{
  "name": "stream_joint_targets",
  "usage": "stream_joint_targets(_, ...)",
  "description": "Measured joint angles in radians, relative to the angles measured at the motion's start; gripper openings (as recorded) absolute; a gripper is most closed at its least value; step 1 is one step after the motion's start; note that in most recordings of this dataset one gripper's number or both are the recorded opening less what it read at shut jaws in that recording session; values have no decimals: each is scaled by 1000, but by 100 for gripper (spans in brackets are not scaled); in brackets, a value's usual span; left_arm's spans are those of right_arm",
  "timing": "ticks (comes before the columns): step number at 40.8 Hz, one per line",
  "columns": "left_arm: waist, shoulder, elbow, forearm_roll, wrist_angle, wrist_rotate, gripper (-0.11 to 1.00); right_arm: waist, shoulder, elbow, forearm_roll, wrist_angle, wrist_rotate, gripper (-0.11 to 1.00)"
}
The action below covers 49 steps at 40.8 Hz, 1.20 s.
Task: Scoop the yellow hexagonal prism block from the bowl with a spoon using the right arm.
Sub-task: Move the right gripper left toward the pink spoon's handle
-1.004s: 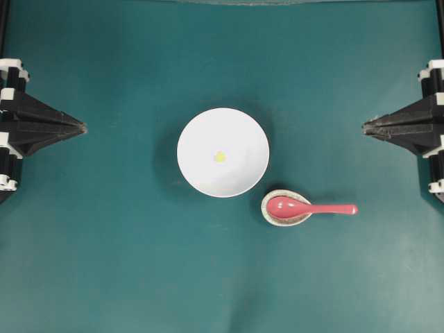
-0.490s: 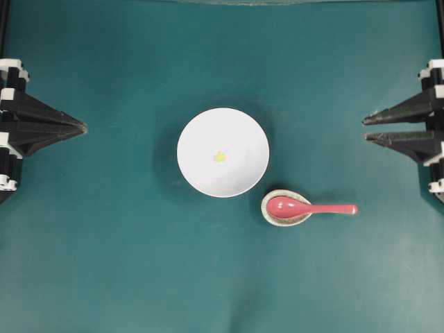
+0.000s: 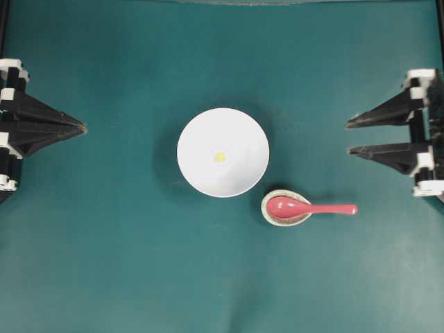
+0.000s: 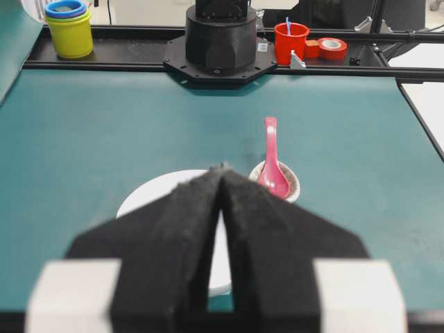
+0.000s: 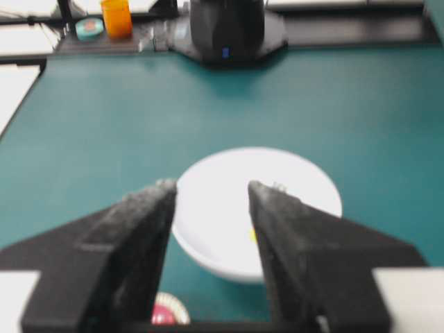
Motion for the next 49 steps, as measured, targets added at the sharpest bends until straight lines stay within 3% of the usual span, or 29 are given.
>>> stream_joint_targets(9, -2, 2, 0, 0, 0, 0, 5, 26, 117, 28, 2, -86, 35, 52)
stream_joint_targets(19, -2, 0, 0, 0, -6, 0, 5, 71, 252, 94, 31, -262, 58, 52)
stream_joint_targets(27, 0, 0, 0, 0, -23, 0, 5, 101, 353, 140, 91, -407, 71, 52)
stream_joint_targets(49, -2, 2, 0, 2, -32, -2, 5, 316, 652, 187, 268, -724, 74, 51)
